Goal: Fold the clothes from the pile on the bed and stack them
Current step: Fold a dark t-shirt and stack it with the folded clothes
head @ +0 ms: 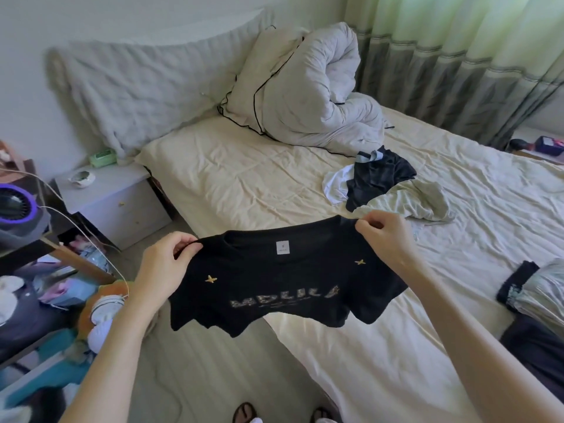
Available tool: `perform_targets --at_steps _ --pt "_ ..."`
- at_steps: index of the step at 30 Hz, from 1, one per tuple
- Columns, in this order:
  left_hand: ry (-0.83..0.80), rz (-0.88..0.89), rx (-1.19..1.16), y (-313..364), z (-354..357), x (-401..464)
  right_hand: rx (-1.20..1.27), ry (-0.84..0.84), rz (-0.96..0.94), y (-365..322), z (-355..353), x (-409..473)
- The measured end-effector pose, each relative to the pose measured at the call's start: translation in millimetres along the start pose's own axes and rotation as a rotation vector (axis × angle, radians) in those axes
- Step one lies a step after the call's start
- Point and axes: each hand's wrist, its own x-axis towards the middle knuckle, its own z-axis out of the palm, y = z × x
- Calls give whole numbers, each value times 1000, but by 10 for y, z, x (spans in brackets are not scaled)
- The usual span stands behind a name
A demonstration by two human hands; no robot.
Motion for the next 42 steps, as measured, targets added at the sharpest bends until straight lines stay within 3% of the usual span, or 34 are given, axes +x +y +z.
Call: perform_targets --at_steps 6,14,20,33,42 --pt "-38 131 41 -200 -275 663 -175 133 -117 -409 435 234" --pt "-129 224 29 -807 -131 1144 -225 243 -68 -347 1070 393" --pt "-99 329 82 -840 167 2029 -309 271 -42 -315 1333 1183" --pt "-176 188 232 -1477 1974 4990 -366 51 -4 671 2647 4464" --pt "-160 187 343 -2153 3220 6153 -405 -50 55 1702 3587 5835"
